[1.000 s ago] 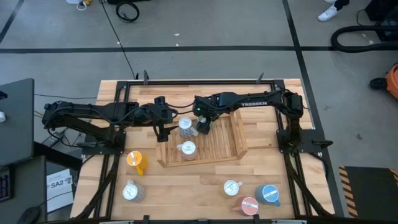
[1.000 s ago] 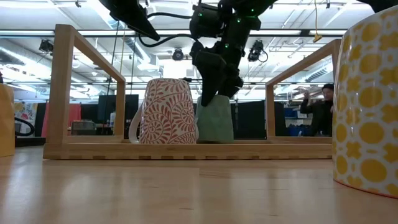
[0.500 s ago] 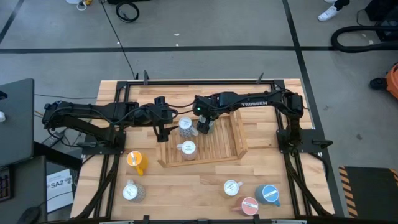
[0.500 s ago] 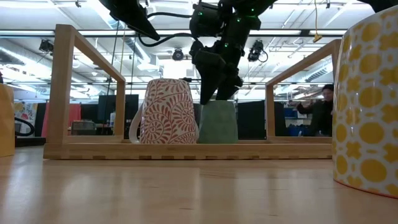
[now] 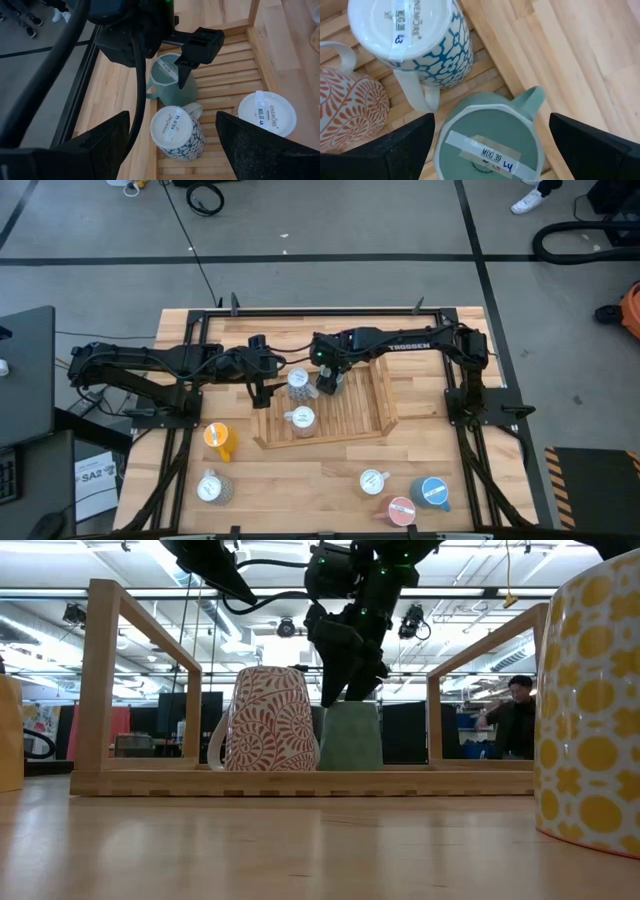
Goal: Place coffee mugs
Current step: Put the yellow patterned mug on the shelf
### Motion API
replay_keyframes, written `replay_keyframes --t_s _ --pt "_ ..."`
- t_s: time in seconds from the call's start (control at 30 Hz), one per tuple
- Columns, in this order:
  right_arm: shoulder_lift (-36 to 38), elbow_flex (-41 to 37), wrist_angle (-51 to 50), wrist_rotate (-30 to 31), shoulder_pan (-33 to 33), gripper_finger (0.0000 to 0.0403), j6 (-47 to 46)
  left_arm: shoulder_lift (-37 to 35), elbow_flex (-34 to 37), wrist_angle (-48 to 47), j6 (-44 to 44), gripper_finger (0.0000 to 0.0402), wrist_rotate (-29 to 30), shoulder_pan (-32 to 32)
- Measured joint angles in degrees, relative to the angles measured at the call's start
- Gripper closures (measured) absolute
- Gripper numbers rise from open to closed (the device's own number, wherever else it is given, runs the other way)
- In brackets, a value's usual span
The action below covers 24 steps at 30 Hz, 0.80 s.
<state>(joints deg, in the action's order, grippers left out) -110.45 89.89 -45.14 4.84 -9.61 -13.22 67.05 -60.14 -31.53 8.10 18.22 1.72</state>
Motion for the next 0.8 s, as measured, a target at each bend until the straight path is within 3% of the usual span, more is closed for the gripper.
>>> replay_keyframes --t_s 0.8 --pt "13.2 0.0 -0.5 -1.0 2.4 0.0005 1.2 0.0 0.0 1.3 0.0 0.0099 -0.1 0.0"
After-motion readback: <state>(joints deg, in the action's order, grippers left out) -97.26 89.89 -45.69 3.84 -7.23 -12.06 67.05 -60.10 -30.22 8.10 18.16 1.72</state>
